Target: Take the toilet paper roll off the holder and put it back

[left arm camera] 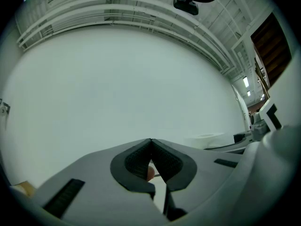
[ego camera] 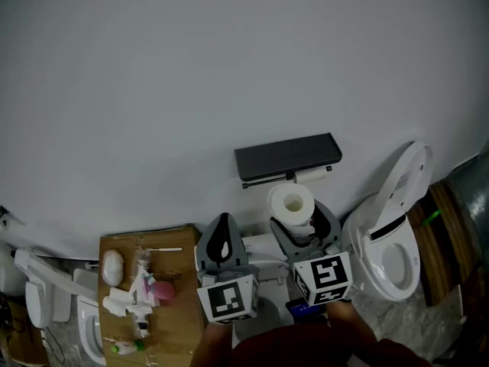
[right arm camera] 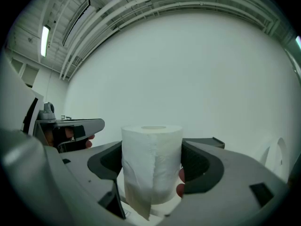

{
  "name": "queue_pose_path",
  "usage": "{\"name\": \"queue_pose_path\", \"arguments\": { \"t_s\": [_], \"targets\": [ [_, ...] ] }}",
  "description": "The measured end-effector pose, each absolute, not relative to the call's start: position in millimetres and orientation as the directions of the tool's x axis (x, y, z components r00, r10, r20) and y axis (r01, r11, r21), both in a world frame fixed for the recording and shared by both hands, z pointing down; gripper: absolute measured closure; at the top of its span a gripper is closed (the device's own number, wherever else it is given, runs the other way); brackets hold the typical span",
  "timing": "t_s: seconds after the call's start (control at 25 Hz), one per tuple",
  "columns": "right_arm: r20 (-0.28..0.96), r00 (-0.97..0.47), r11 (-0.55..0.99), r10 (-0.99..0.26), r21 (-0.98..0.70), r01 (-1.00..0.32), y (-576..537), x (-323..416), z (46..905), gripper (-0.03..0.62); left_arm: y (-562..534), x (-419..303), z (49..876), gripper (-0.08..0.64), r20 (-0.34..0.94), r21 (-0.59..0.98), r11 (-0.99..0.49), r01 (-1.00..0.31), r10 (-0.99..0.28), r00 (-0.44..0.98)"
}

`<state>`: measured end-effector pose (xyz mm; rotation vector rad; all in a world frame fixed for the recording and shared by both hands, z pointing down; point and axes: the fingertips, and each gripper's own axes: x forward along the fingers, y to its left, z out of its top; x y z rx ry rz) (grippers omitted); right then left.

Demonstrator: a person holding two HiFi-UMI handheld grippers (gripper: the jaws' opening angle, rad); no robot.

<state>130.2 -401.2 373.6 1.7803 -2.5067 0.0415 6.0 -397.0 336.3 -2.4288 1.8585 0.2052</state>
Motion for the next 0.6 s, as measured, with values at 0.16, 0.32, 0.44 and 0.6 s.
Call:
{"name": "queue_pose_path", "arguments": {
  "t_s": [0.16,0.32,0.44,0.6],
  "targets": [
    [0.068,-0.327,0.328,-0.943,0.012,-0.945,-399.7,131.1,374.3,0.238,-394.8,8.6,337.1,0.555,-0.152,0.015,-0.265,-0.964,-0.954,0.26],
    [0.059,-0.333,0.333,-0.941,-0.017,-0.943,-399.3,131.4,372.1,0.238,-393.0,7.6,336.6,0.555,-0.154,0.029,-0.264,-0.964,-0.954,0.257],
    [0.056,-0.333,0.332,-0.941,-0.02,-0.943,-400.1,131.7,370.6,0.238,-393.7,6.8,336.5,0.555,-0.151,0.027,-0.258,-0.966,-0.956,0.251],
    [0.055,-0.336,0.335,-0.94,-0.022,-0.942,-400.0,130.3,370.6,0.238,-393.9,8.1,338.5,0.555,-0.148,0.002,-0.251,-0.968,-0.957,0.249]
  ]
}}
